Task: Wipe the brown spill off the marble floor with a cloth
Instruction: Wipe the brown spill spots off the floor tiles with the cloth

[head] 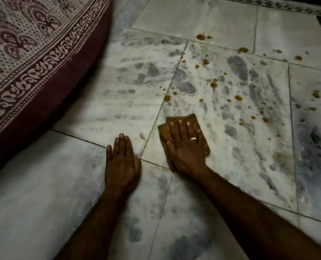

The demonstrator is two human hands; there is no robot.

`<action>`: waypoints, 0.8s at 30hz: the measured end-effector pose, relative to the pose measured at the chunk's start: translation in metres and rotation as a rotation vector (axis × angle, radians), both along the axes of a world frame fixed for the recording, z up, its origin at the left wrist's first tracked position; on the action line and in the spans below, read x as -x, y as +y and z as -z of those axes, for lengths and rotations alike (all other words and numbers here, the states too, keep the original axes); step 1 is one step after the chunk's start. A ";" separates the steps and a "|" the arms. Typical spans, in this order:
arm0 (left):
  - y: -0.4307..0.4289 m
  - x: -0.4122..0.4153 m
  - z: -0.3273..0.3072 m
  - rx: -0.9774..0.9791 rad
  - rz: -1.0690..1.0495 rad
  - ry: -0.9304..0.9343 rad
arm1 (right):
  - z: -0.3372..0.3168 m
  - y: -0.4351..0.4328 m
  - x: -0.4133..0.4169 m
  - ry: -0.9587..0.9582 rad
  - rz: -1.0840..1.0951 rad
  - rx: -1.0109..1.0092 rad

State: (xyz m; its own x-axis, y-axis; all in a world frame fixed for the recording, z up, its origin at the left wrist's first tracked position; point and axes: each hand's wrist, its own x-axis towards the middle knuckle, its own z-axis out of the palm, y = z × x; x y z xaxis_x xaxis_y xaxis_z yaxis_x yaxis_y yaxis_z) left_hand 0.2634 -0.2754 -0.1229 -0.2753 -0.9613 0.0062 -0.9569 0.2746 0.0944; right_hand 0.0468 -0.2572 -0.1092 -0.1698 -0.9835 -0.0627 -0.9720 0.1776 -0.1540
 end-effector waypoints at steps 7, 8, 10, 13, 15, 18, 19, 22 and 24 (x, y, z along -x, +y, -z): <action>-0.009 -0.019 -0.004 0.005 -0.075 0.187 | -0.009 -0.049 -0.085 -0.096 -0.310 -0.074; -0.009 -0.025 -0.005 0.010 -0.078 0.232 | -0.007 -0.043 -0.093 -0.109 -0.343 -0.072; -0.009 -0.037 -0.008 0.002 -0.090 0.308 | -0.005 -0.025 -0.102 -0.109 -0.395 -0.051; -0.009 -0.050 -0.012 -0.020 -0.097 0.360 | -0.005 0.021 -0.098 -0.100 -0.538 -0.032; -0.006 -0.054 -0.014 -0.034 -0.087 0.373 | -0.003 0.053 -0.075 -0.068 -0.633 -0.013; 0.000 -0.060 -0.010 -0.059 -0.061 0.424 | -0.004 0.065 -0.024 -0.002 -0.549 0.001; 0.002 -0.062 -0.008 -0.067 -0.058 0.438 | -0.005 0.054 -0.012 0.015 -0.459 -0.007; 0.003 -0.064 -0.005 -0.097 -0.047 0.502 | -0.009 -0.004 -0.011 -0.017 -0.196 -0.052; 0.000 -0.067 -0.005 -0.126 -0.049 0.547 | -0.010 -0.034 -0.038 -0.047 -0.165 -0.061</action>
State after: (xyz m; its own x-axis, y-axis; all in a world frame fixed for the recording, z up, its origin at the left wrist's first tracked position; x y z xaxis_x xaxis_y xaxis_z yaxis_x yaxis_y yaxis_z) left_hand 0.3302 -0.2749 -0.1183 -0.2187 -0.9756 0.0200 -0.7706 0.1853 0.6098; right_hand 0.0843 -0.2915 -0.0989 -0.0021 -0.9919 -0.1270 -0.9807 0.0268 -0.1937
